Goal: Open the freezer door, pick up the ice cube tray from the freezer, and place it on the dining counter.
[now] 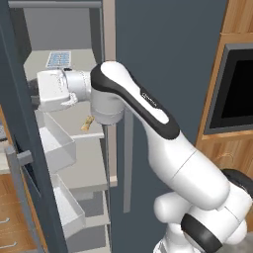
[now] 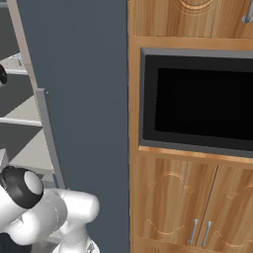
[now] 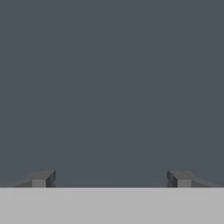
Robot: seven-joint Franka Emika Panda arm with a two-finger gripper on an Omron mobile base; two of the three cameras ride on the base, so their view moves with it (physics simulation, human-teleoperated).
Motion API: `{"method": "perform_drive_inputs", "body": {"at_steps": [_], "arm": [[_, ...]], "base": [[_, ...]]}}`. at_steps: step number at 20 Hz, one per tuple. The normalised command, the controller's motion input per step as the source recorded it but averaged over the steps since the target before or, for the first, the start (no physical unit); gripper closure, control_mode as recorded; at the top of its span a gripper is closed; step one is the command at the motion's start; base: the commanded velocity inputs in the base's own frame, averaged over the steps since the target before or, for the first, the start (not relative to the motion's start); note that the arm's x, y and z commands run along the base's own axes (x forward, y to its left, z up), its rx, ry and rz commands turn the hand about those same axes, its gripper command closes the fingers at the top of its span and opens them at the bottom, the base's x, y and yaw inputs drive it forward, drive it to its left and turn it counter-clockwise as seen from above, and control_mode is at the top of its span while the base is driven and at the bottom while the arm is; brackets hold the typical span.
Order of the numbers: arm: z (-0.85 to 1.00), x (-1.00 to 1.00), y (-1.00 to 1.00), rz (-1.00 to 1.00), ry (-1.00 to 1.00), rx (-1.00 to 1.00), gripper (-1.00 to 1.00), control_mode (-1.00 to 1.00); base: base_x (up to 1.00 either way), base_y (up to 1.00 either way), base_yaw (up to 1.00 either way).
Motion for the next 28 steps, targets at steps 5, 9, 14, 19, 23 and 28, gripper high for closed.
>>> {"method": "perform_drive_inputs", "body": {"at_steps": [5,9,14,19,23,28], "arm": [[0.0,0.0,0.43,-0.01,0.0,0.0,-1.0,-1.0],[0.0,0.0,0.38,-0.02,0.0,-0.01,-1.0,-1.0],[0.0,0.0,0.4,-0.02,0.0,-0.01,-1.0,-1.0],[0.0,0.0,0.42,-0.01,0.0,-0.01,-1.0,-1.0],[0.0,0.0,0.41,-0.01,0.0,0.0,-1.0,-1.0],[0.0,0.0,0.39,-0.01,0.0,-0.01,-1.0,-1.0]], "base": [[0.0,0.0,0.0],[0.0,0.0,0.0],[0.0,0.0,0.0],[0.0,0.0,0.0],[0.0,0.0,0.0],[0.0,0.0,0.0]]}}
